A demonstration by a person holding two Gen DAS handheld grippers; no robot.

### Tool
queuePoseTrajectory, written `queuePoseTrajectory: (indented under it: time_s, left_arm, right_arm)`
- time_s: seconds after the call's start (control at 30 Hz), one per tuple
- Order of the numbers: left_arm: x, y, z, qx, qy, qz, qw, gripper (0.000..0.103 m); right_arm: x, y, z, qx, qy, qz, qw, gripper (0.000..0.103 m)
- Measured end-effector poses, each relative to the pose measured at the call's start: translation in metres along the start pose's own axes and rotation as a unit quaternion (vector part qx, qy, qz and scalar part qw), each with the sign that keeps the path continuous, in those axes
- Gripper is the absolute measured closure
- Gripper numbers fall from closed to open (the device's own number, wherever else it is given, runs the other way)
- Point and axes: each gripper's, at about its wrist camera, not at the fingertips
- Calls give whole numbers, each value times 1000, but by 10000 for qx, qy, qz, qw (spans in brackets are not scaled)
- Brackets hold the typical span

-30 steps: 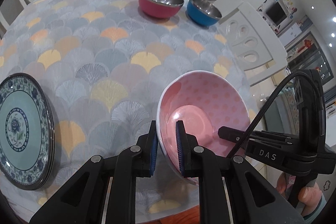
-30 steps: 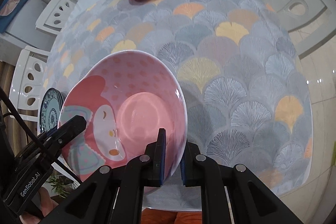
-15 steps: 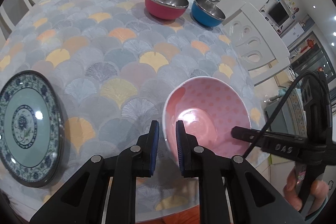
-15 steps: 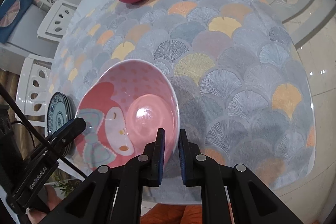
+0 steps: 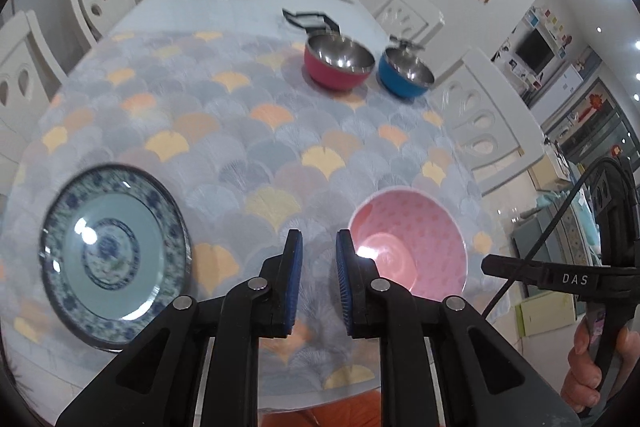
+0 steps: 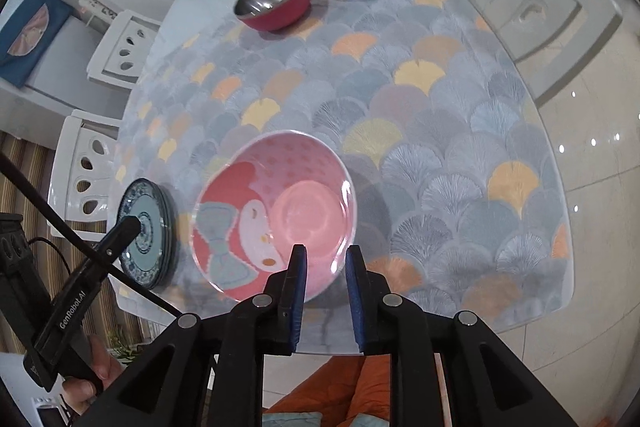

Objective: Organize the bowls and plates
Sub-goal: 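Lower the pink bowl onto the cloth and open the right tool, then move the right tool to the red steel bowl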

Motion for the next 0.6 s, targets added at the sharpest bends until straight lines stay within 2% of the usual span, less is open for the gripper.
queuePoseTrajectory:
  time_s: [0.07,0.1,0.17,0.2,0.23,0.43,0.6]
  left_arm:
    - [-4,-8,-7,139,-96,-148,9997,56]
    - [-7,-13,-10,228,-65,-268,9994,48]
    - [-12,-24,-15,363,88,-417,9984,44]
    - [-13,-28,-17,390,115,-448,9982,44]
    - [-14,-36,-18,436,138,-470,9978,44]
    - [-17,-79,-13,640,192,-493,9965,38]
    - [-15,-122,18,463,214,-404,9979,38]
  right_arm:
    - [-5,-2,-8,108,6,-80,9999,83]
    - [-7,-4,-13,173,27,-118,9998,80]
    - [-10,-9,-22,326,36,-146,9994,67]
    - [-11,-13,-26,400,35,-144,9991,57]
    - [-12,-18,-30,510,31,-142,9986,54]
    - [-20,-64,-36,737,-19,-156,9972,53]
    - [-21,-116,-20,677,-86,-60,9976,53]
Point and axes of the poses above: each gripper's, at about its wrist camera, not at the fingertips, and z roughly the way its jaws point, x to its right, y to its underside, and after that the axes turned 5 degrees about y, right-handed
